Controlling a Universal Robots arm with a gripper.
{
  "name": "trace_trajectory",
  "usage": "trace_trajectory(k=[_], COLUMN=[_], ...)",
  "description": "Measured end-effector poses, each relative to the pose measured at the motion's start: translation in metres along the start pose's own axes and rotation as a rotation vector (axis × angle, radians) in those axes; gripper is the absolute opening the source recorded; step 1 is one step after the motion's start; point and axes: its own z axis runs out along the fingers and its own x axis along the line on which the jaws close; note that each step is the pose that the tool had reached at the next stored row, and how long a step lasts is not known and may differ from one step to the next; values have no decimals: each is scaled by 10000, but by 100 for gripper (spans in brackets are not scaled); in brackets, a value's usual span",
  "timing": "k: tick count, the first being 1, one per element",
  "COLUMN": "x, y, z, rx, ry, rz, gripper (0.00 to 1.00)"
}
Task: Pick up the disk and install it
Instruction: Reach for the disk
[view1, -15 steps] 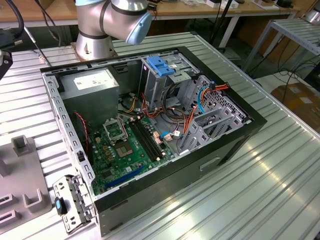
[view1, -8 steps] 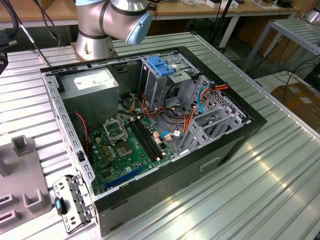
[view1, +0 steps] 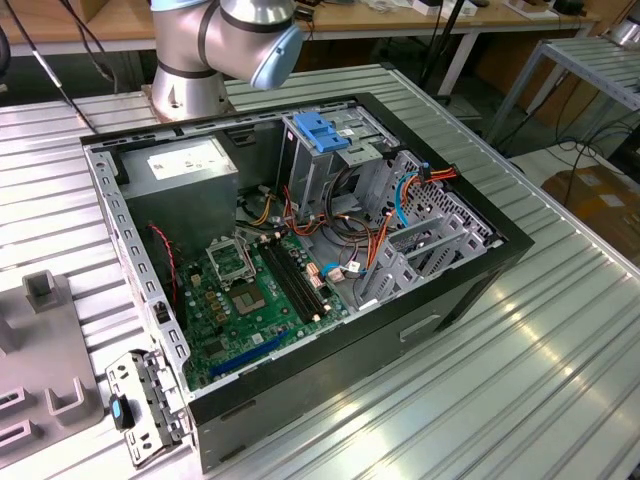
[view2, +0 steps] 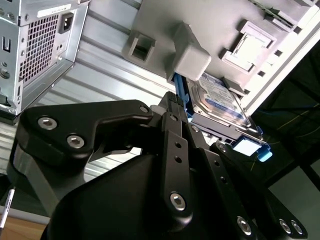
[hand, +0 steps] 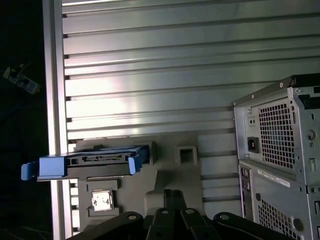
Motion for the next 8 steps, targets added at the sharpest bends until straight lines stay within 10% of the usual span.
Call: trace_trajectory(k=[8], x=[114], y=[7], z=[8], rx=[1], ry=[1], rz=[-1], gripper=[11])
